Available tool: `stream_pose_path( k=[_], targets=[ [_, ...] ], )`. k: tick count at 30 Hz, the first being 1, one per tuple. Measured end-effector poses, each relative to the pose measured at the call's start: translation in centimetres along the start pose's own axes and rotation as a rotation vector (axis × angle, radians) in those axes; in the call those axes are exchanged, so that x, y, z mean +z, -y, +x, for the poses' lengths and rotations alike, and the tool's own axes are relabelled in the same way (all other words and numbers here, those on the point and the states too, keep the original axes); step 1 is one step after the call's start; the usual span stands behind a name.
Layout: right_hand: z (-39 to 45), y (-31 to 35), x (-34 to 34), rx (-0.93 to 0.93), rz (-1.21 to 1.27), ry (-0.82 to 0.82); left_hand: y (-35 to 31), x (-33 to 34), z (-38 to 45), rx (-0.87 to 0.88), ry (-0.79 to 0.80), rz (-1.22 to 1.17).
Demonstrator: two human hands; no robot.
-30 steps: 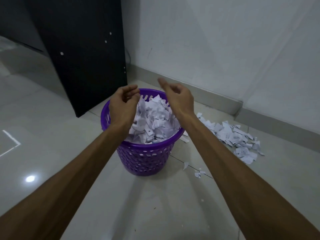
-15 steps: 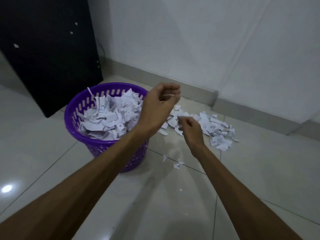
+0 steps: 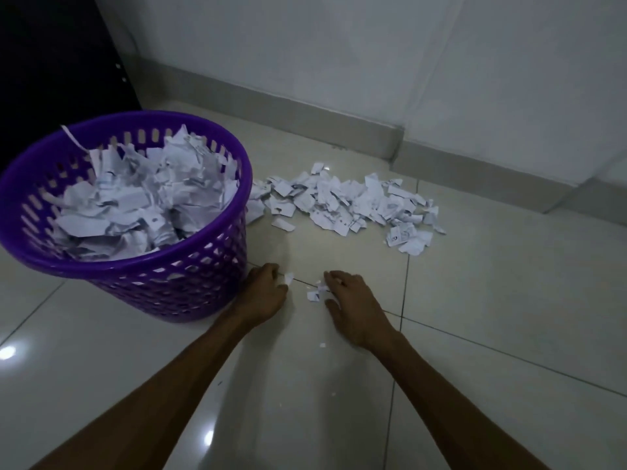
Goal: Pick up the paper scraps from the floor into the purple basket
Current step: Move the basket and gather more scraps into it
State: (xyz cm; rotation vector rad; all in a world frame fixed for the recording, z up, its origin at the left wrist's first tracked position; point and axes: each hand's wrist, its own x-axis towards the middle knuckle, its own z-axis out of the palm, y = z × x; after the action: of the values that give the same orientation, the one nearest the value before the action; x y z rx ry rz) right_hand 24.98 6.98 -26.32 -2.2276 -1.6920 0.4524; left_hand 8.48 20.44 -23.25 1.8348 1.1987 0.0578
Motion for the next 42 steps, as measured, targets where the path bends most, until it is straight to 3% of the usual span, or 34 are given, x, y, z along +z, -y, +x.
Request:
stream_pose_path(
  k=[10,16,20,25,42],
  targets=[
    [-0.1,-1.1,-0.1,-0.133,0.090,0.001,0.9,3.6,-0.6,0.371,-0.100,0.259],
    [-3.0,-1.2,-0.8,-0.156,0.180,-0.031,1.6,4.3,-1.5,0.546,0.038,0.270],
    [-4.1,-1.3,-1.6,-0.062,0.267,0.017,1.4,3.5,-2.0,0.459,0.054,0.191],
    [-3.5,-0.8,-1.3,-0.085,0.181,0.096,1.7,3.4,-2.3,0.461,0.007,0.260],
    [-2.4,0.1,0.7,-0.100,0.263,-0.152,1.7,4.1,-2.6,0.385,-0.154,0.222]
  ],
)
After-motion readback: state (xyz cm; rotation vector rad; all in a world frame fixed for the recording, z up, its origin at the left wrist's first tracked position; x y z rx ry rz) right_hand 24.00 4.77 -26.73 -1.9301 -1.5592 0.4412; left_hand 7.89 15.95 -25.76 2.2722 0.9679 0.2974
